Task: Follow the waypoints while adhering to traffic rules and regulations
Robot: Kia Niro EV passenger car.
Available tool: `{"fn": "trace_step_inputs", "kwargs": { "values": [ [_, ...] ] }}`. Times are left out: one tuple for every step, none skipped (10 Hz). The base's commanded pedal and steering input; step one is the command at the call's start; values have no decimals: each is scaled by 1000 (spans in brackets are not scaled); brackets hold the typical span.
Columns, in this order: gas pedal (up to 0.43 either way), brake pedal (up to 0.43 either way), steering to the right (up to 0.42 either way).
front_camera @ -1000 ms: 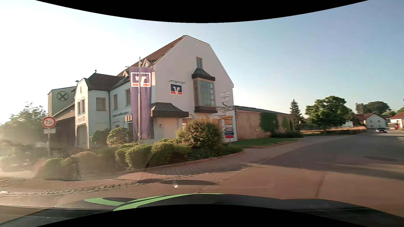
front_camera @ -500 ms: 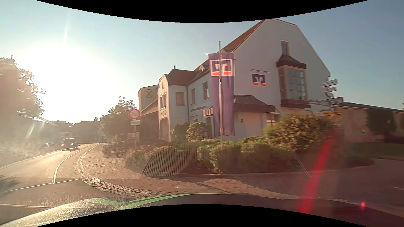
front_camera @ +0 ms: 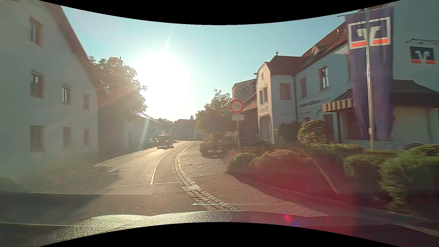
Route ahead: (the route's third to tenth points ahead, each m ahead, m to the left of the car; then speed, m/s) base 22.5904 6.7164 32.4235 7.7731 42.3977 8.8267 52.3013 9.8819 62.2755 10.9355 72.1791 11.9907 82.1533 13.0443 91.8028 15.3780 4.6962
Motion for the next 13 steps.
{"fn": "trace_step_inputs", "kwargs": {
  "values": [
    [189,0,-562],
    [189,0,-500],
    [189,0,-415],
    [189,0,-334],
    [189,0,-265],
    [209,0,-185],
    [220,0,-115],
    [220,0,-39],
    [220,0,5],
    [220,0,48],
    [228,0,64],
    [240,0,81],
    [260,0,96]
  ]
}}
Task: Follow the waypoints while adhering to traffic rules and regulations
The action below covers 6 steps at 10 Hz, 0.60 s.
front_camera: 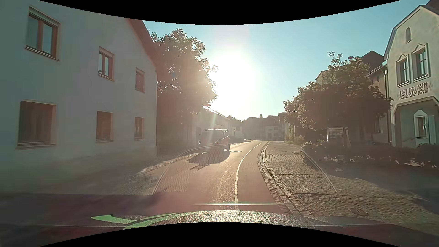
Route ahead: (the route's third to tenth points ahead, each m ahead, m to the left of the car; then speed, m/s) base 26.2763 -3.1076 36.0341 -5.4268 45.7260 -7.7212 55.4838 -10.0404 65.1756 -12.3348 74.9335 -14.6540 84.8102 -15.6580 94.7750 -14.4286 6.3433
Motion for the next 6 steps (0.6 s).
{"fn": "trace_step_inputs", "kwargs": {
  "values": [
    [260,0,91],
    [260,0,82],
    [260,0,70],
    [260,0,61],
    [268,0,56],
    [268,0,51]
  ]
}}
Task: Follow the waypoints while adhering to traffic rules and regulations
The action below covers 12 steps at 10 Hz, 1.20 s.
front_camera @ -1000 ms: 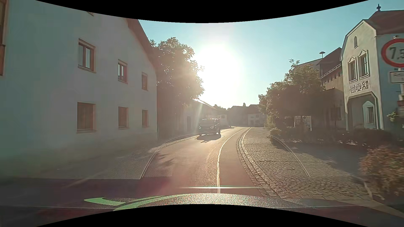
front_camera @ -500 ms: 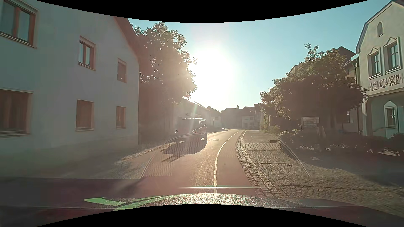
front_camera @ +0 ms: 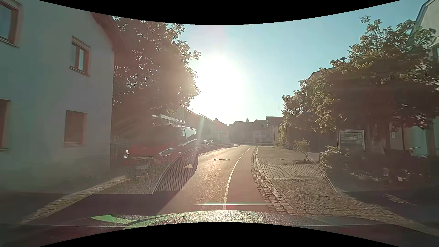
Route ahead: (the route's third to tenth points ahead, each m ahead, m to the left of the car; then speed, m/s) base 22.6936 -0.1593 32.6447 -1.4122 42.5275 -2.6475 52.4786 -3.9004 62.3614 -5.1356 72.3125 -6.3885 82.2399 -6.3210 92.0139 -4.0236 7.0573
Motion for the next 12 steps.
{"fn": "trace_step_inputs", "kwargs": {
  "values": [
    [268,0,44],
    [268,0,39],
    [268,0,34],
    [268,0,30],
    [268,0,29],
    [268,0,29],
    [268,0,28],
    [268,0,27],
    [268,0,26],
    [268,0,25],
    [268,0,20],
    [260,0,18]
  ]
}}
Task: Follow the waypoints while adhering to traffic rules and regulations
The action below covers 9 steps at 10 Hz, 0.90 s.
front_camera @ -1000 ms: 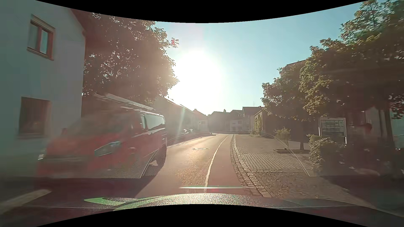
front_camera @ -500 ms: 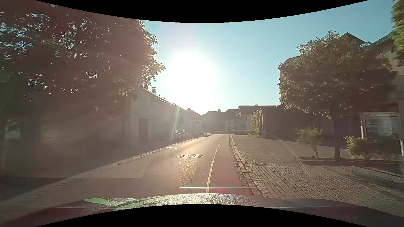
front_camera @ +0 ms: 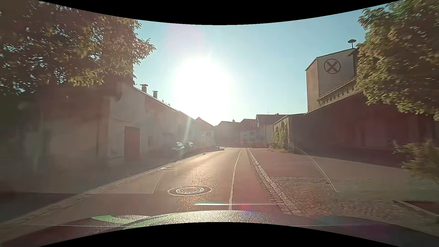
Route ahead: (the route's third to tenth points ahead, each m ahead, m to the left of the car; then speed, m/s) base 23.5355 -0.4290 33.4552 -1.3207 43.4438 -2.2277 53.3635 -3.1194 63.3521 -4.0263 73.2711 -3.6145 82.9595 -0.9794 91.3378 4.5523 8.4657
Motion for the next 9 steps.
{"fn": "trace_step_inputs", "kwargs": {
  "values": [
    [248,0,17],
    [220,0,16],
    [209,0,15],
    [209,0,11],
    [209,0,11],
    [209,0,11],
    [189,0,18],
    [150,0,27],
    [150,0,27]
  ]
}}
